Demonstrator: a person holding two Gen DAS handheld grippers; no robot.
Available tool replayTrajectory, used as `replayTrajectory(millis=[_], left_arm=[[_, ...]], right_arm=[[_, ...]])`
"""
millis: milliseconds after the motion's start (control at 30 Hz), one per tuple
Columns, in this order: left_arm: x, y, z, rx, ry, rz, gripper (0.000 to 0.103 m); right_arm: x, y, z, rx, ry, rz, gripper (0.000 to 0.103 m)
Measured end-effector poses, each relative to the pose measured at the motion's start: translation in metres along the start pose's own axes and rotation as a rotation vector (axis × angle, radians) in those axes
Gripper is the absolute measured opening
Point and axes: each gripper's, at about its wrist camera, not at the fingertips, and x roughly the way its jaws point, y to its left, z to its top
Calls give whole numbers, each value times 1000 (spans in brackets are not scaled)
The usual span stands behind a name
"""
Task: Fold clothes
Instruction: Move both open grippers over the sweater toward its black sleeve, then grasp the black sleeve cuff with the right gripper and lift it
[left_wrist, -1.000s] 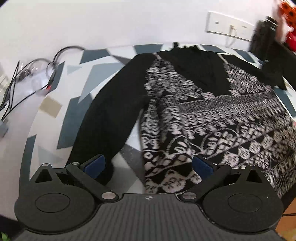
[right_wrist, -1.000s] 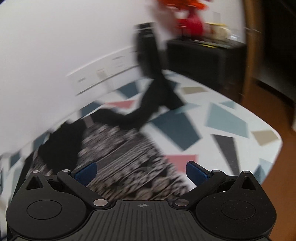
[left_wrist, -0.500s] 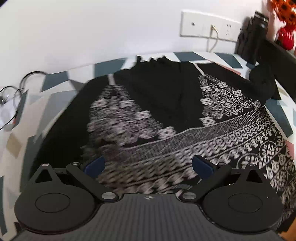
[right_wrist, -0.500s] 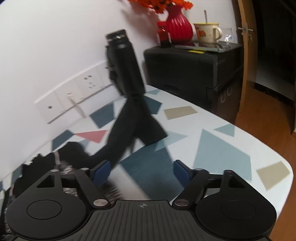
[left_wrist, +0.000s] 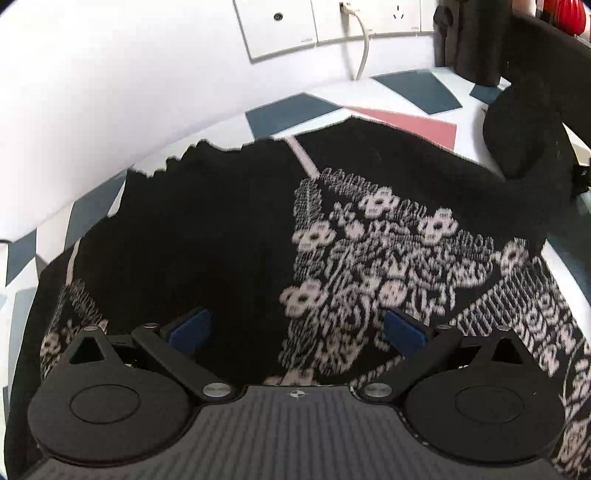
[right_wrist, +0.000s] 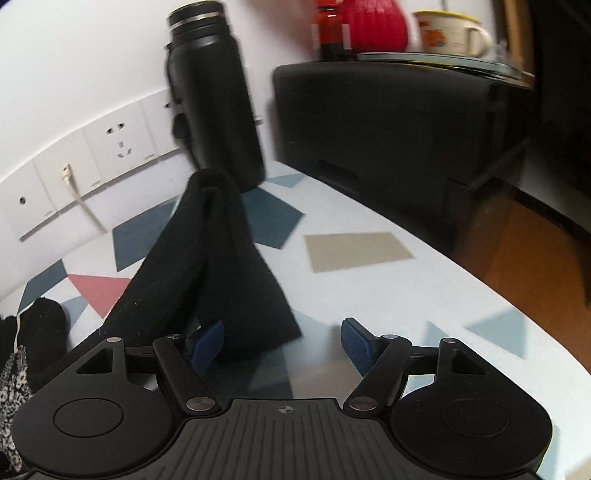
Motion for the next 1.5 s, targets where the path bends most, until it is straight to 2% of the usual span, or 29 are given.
replayTrajectory(millis=[67,100,133,233,400,467,567,667,800,867,933,967,1067,1100,1200,1267,1367,1400,1467,1500], left_arm=[[4,-1,5,-4,2,-3,103],[6,-2,7,-6,4,-4,103],[8,-3,9,-8,5,-6,103],[14,-5,16,-14,8,-10,103],[23,-9,27,-24,10,-12,103],[27,-11,31,-44,12,-11,103],[31,-15,36,-61,4,-10,103],[35,-22,43,-41,-20,-7,103],[40,-31,52,-29,-38,1,103],[41,-34,56,-27,-45,3,103],[42,-36,57,-28,-56,3,103],[43,-37,57,-31,-60,3,103],[43,-35,55,-46,-76,-5,103],[44,-34,54,-50,-81,-11,103],[44,-33,52,-50,-93,-21,103],[43,-35,53,-37,-96,-15,103],[42,-38,53,-16,-100,-2,103],[42,-38,53,-13,-104,-1,103],[42,-38,52,-12,-108,-2,103],[42,-37,52,-13,-109,-3,103]], right_arm=[[9,1,2,-6,-13,25,67],[12,2,2,-12,-27,34,54],[15,2,4,-18,-31,54,29],[12,-13,11,62,-51,68,9],[-32,-74,13,277,-182,-76,9],[-53,-102,6,327,-226,-152,9],[-78,-140,-7,389,-239,-236,9],[-90,-162,-20,411,-208,-260,9],[-94,-167,-31,441,-187,-264,9],[-95,-169,-32,474,-177,-276,14],[-96,-171,-33,507,-167,-288,33],[-101,-172,-35,544,-174,-291,34],[-126,-178,-46,675,-233,-241,42],[-131,-180,-49,725,-251,-203,51],[-129,-188,-57,855,-254,-59,65],[-120,-193,-60,927,-230,40,66],[-91,-198,-58,991,-162,32,66],[-82,-200,-56,992,-148,28,57],[-65,-204,-42,955,-122,67,24],[-66,-203,-33,923,-163,82,6]])
